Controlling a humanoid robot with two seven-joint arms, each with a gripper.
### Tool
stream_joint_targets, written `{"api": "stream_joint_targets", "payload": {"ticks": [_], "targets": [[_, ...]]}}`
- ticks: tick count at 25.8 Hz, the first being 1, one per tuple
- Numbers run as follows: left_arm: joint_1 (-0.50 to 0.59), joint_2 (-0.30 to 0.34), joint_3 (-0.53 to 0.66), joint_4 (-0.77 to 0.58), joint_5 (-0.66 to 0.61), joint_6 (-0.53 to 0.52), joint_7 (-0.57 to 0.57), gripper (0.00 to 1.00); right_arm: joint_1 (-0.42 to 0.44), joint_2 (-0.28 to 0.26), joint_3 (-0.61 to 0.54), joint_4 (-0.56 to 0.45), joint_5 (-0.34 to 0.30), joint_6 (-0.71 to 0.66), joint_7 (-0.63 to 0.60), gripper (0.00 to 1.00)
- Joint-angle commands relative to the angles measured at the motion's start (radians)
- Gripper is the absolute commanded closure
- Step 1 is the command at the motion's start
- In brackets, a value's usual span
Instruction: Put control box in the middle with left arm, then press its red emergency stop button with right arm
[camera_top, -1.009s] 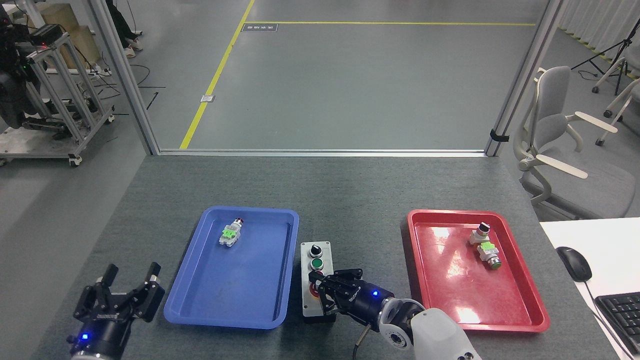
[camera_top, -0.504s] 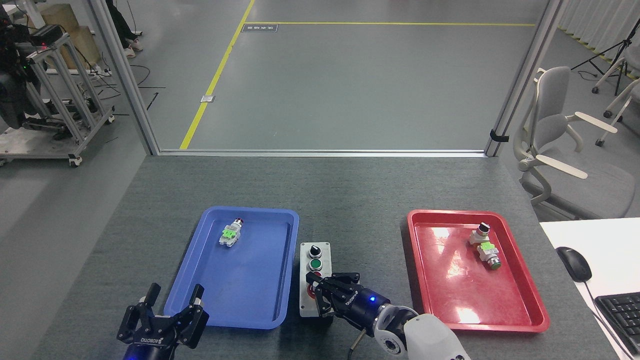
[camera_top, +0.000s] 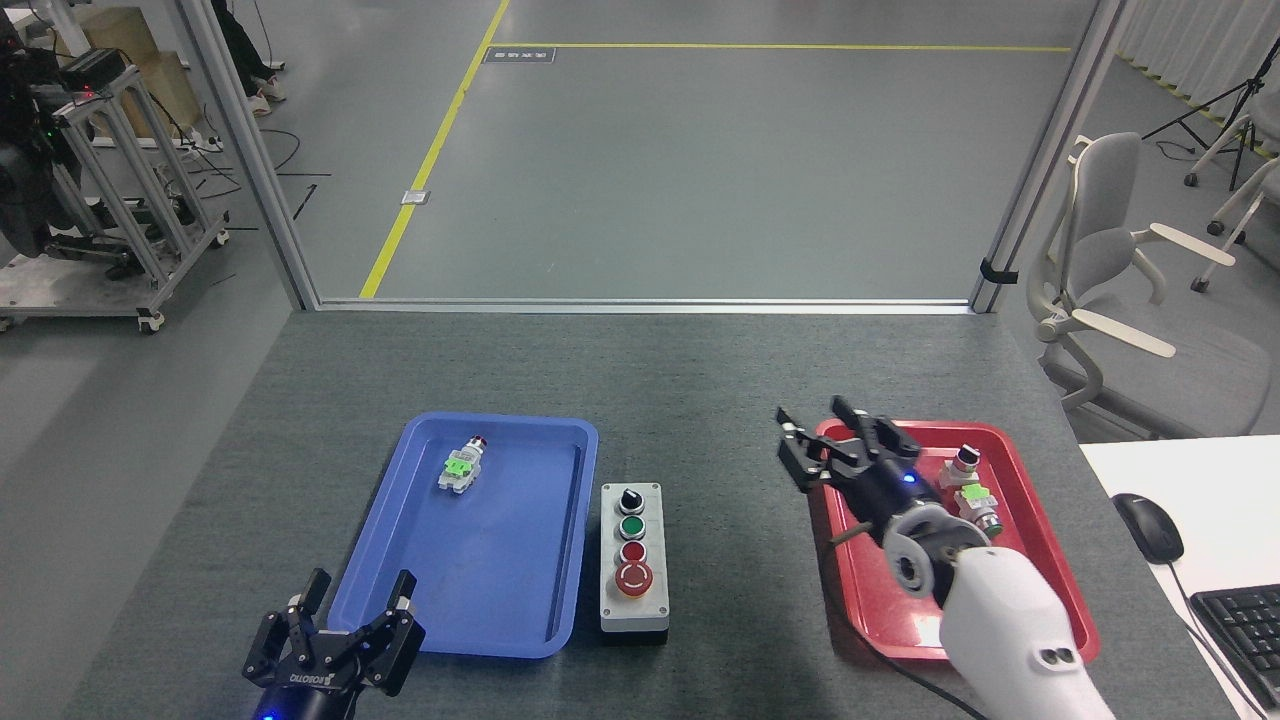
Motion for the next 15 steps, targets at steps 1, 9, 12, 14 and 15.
{"api": "stream_joint_targets", "payload": {"ticks": [1,9,12,14,15], "targets": [[-0.002,-0.006,0.0,-0.003,-0.01,0.009,-0.018,0.01,0.1,-0.074,-0.196,-0.009,-0.001,-0.019,0.001,0.0],[0.002,0.006,-0.015,-0.017,-0.025,0.091,-0.066,0.01,0.34,-0.081,-0.417,-0.091,0.012,-0.134,0.001,0.0],[0.002,0.02,-0.043,-0.019,-0.026,0.145,-0.066,0.01,0.363,-0.078,-0.417,-0.115,0.013,-0.138,0.001,0.0],[0.002,0.028,-0.049,-0.017,-0.028,0.165,-0.066,0.01,0.379,-0.077,-0.417,-0.138,0.013,-0.138,0.001,0.0],[0.002,0.028,-0.049,-0.019,-0.028,0.165,-0.066,0.01,0.389,-0.077,-0.417,-0.148,0.013,-0.138,-0.001,0.0]]}}
